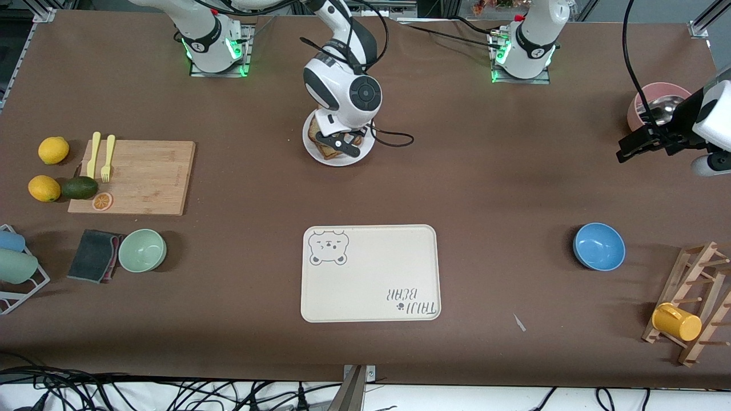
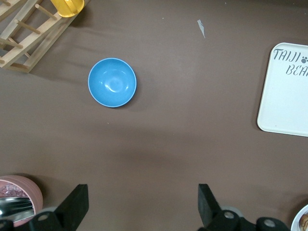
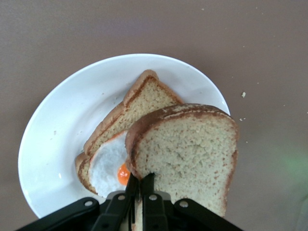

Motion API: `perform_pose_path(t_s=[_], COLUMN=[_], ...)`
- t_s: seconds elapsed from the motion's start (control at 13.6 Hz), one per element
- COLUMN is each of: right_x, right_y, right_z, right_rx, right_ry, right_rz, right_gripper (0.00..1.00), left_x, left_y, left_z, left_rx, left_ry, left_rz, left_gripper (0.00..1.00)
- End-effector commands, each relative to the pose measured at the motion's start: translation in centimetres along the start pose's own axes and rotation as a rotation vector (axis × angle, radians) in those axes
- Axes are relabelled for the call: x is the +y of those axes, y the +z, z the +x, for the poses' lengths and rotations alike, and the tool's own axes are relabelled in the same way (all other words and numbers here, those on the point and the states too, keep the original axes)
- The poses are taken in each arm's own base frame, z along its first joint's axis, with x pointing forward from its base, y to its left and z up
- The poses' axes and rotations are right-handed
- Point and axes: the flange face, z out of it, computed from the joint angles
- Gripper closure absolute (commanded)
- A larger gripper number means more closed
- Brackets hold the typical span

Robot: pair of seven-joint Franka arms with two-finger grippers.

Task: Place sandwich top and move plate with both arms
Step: 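Carry the bread slice with the right gripper over the egg plate, then lower the bread onto the egg slice and open the right gripper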

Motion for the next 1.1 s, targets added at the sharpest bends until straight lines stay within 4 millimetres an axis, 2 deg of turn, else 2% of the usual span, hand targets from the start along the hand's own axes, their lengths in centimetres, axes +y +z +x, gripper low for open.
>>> perform_pose_path(t_s=[0.0, 0.22, 0.37, 0.44, 0.51, 0.59, 0.66, 0.73, 1.03], right_x=[-0.6, -0.7, -0.7, -0.7, -1.0, -1.0, -1.0, -1.0, -1.3], right_y=[-0.3, -1.0, -0.7, -0.3, 0.1, 0.2, 0.1, -0.1, -3.9], right_z=[-1.3, -1.2, -1.3, -1.2, -1.1, -0.9, -0.9, -0.9, 0.3], right_rx=[-0.006, 0.004, 0.005, 0.0, 0.003, 0.01, 0.014, 0.015, 0.028], right_ry=[-0.001, -0.016, -0.018, -0.017, -0.007, -0.005, -0.007, -0.007, -0.004], right_rz=[0.001, 0.017, 0.01, 0.002, 0.0, -0.001, 0.0, 0.002, 0.056], right_gripper=[1.0, 1.0, 0.99, 0.8, 0.49, 0.27, 0.14, 0.08, 0.02], left_x=[0.0, 0.1, 0.1, 0.2, 0.2, 0.2, 0.2, 0.2, 0.2], left_y=[-0.1, -0.1, -0.1, -0.2, -0.3, -0.3, -0.3, -0.3, -0.2], left_z=[0.0, 0.0, 0.0, 0.3, 0.4, 0.4, 0.4, 0.4, 0.4], left_rx=[0.0, 0.0, 0.001, 0.005, 0.006, 0.006, 0.006, 0.006, 0.005], left_ry=[-0.007, -0.005, -0.005, -0.005, -0.005, -0.005, -0.005, -0.005, -0.005], left_rz=[-0.021, -0.021, -0.023, -0.022, -0.022, -0.022, -0.022, -0.022, -0.022], left_gripper=[0.0, 0.0, 0.0, 0.0, 0.0, 0.0, 0.0, 0.0, 0.0])
